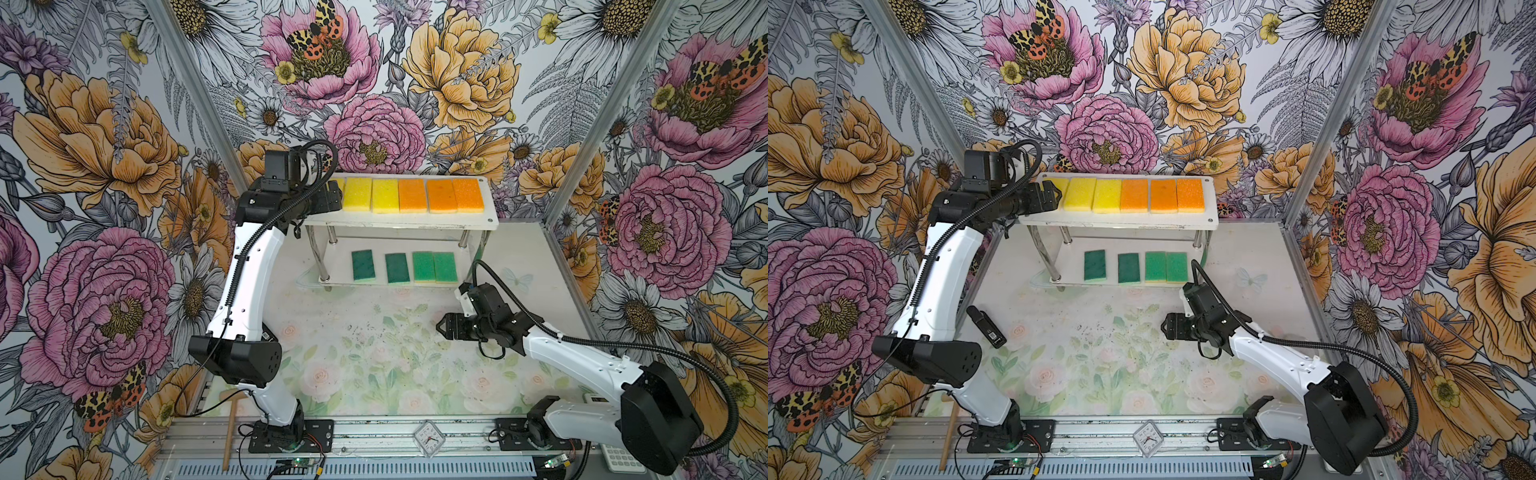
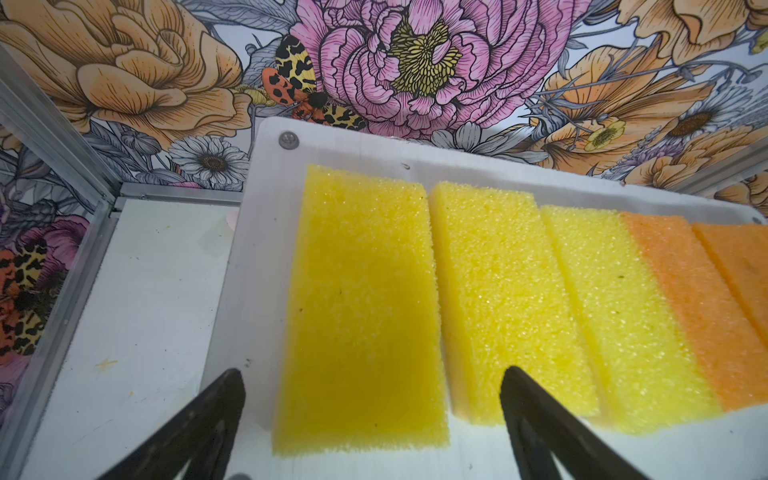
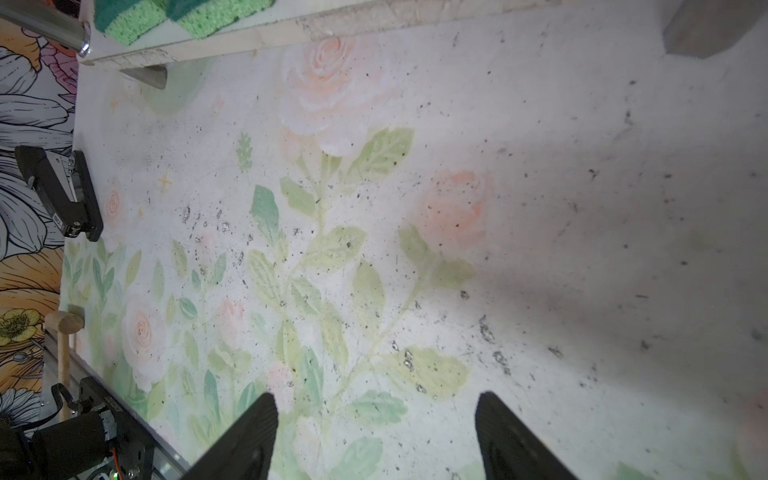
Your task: Place and organize the cleaning sponges onto the shelf
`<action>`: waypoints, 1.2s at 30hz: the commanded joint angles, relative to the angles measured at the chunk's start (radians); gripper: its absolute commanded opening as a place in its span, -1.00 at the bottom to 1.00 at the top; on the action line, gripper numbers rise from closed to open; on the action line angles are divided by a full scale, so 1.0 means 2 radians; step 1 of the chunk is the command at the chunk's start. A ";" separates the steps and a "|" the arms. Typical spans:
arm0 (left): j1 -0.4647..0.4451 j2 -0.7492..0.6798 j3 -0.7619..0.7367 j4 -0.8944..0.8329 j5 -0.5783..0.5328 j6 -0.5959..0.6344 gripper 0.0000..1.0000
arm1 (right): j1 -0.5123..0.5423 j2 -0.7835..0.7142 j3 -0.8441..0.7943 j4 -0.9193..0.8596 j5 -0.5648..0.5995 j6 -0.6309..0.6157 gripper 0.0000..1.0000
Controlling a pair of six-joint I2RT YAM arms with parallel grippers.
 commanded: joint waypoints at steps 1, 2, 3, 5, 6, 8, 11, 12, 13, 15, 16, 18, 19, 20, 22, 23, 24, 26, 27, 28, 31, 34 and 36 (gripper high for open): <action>0.002 -0.038 -0.005 0.002 0.022 -0.002 0.98 | -0.005 -0.031 0.011 -0.002 -0.022 -0.021 0.55; 0.002 -0.047 -0.008 0.002 0.022 -0.003 0.98 | -0.004 -0.038 0.016 -0.008 -0.027 -0.027 0.55; 0.001 -0.053 -0.012 0.002 0.021 -0.003 0.98 | -0.004 -0.044 0.019 -0.012 -0.034 -0.034 0.55; 0.001 -0.074 -0.024 0.003 0.018 -0.004 0.98 | -0.004 -0.060 0.029 -0.021 -0.053 -0.048 0.55; 0.001 -0.083 -0.031 0.004 0.015 -0.004 0.98 | -0.004 -0.068 0.034 -0.026 -0.059 -0.054 0.55; 0.001 -0.110 -0.057 0.013 0.009 -0.005 0.98 | -0.005 -0.084 0.052 -0.048 -0.063 -0.070 0.55; 0.003 -0.162 -0.126 0.051 0.010 -0.013 0.98 | -0.005 -0.097 0.092 -0.096 -0.055 -0.110 0.56; 0.004 -0.179 -0.151 0.067 0.012 -0.016 0.98 | -0.005 -0.098 0.105 -0.112 -0.050 -0.125 0.56; 0.004 -0.200 -0.183 0.085 0.014 -0.020 0.98 | -0.005 -0.100 0.120 -0.129 -0.042 -0.141 0.56; 0.006 -0.240 -0.243 0.124 0.012 -0.028 0.98 | -0.005 -0.102 0.143 -0.156 -0.022 -0.168 0.57; 0.006 -0.262 -0.277 0.146 0.010 -0.032 0.98 | -0.005 -0.102 0.152 -0.166 -0.012 -0.182 0.58; 0.009 -0.298 -0.338 0.181 0.005 -0.037 0.98 | -0.005 -0.105 0.165 -0.180 0.000 -0.206 0.58; 0.011 -0.315 -0.369 0.201 0.003 -0.037 0.98 | -0.005 -0.107 0.171 -0.184 -0.001 -0.219 0.58; 0.013 -0.334 -0.400 0.220 0.005 -0.033 0.98 | -0.005 -0.110 0.175 -0.185 0.000 -0.230 0.58; 0.018 -0.364 -0.454 0.256 0.002 -0.028 0.98 | -0.005 -0.116 0.184 -0.185 0.012 -0.241 0.58; 0.022 -0.377 -0.478 0.272 0.002 -0.027 0.98 | -0.005 -0.119 0.187 -0.186 0.020 -0.244 0.59; 0.026 -0.390 -0.503 0.288 0.003 -0.027 0.98 | -0.005 -0.122 0.190 -0.186 0.032 -0.249 0.59; 0.033 -0.412 -0.546 0.315 0.002 -0.028 0.98 | -0.005 -0.127 0.196 -0.186 0.059 -0.255 0.59; 0.038 -0.422 -0.566 0.327 0.002 -0.030 0.98 | -0.006 -0.129 0.198 -0.186 0.076 -0.256 0.59; 0.040 -0.431 -0.586 0.339 0.004 -0.030 0.98 | -0.006 -0.131 0.200 -0.185 0.089 -0.259 0.59; 0.048 -0.455 -0.642 0.376 0.000 -0.030 0.98 | -0.008 -0.136 0.199 -0.183 0.125 -0.268 0.60; 0.056 -0.476 -0.692 0.420 -0.014 -0.034 0.98 | -0.014 -0.134 0.200 -0.181 0.149 -0.280 0.60; 0.059 -0.489 -0.731 0.460 -0.029 -0.036 0.98 | -0.021 -0.131 0.201 -0.174 0.157 -0.285 0.60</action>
